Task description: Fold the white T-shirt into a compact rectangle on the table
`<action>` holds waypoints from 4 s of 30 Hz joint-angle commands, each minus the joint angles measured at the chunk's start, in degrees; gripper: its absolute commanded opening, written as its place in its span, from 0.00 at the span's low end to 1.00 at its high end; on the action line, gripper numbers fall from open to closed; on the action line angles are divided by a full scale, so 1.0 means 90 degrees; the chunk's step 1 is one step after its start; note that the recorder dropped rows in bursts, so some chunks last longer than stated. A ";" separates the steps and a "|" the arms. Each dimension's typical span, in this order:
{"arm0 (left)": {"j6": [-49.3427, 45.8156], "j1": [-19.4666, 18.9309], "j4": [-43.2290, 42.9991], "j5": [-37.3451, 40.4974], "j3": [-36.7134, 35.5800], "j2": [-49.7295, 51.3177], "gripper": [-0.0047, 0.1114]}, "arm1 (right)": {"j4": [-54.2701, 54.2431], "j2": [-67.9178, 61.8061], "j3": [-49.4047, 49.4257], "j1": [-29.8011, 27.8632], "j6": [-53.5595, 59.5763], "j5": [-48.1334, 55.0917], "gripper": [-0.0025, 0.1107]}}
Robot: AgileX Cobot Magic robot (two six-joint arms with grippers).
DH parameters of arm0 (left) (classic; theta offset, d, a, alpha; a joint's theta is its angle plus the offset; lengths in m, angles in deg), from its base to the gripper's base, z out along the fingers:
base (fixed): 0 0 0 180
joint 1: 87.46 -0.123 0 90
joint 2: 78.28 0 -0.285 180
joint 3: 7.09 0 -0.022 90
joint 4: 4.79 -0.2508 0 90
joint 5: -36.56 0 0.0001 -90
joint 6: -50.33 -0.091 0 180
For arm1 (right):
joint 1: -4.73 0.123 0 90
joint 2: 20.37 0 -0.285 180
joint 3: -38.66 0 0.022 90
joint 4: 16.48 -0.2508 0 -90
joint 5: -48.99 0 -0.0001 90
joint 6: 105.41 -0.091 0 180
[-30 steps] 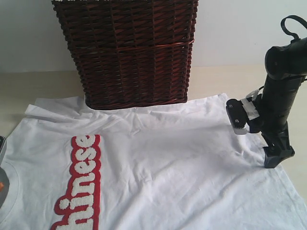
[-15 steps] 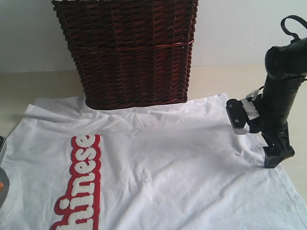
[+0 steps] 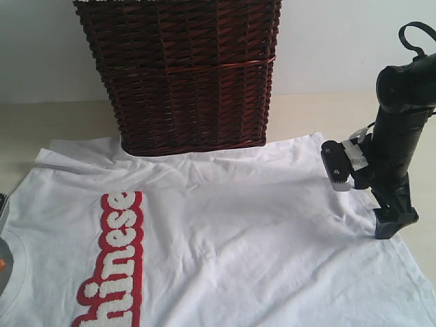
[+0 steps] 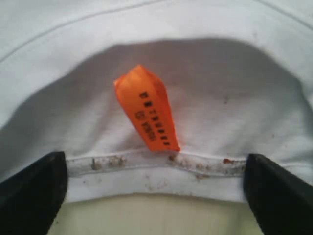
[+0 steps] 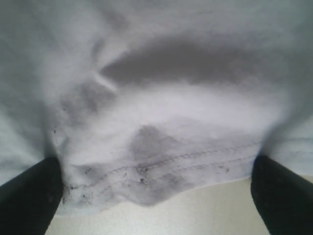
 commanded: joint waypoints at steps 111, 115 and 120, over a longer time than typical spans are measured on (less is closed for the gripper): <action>0.0197 0.0179 0.0203 -0.1417 0.0333 -0.0665 0.04 | 0.1142 -0.0252 -0.0011 -0.0015 -0.1791 -0.0164 0.02; 0.0877 0.0115 0.0543 -0.1366 0.0680 -0.1347 0.04 | 0.0733 -0.0004 -0.0011 -0.0042 -0.1831 0.0025 0.02; 0.1664 -0.0110 0.0543 -0.1234 0.0783 -0.2203 0.04 | 0.0043 0.0487 -0.0011 -0.0153 -0.1969 0.0537 0.02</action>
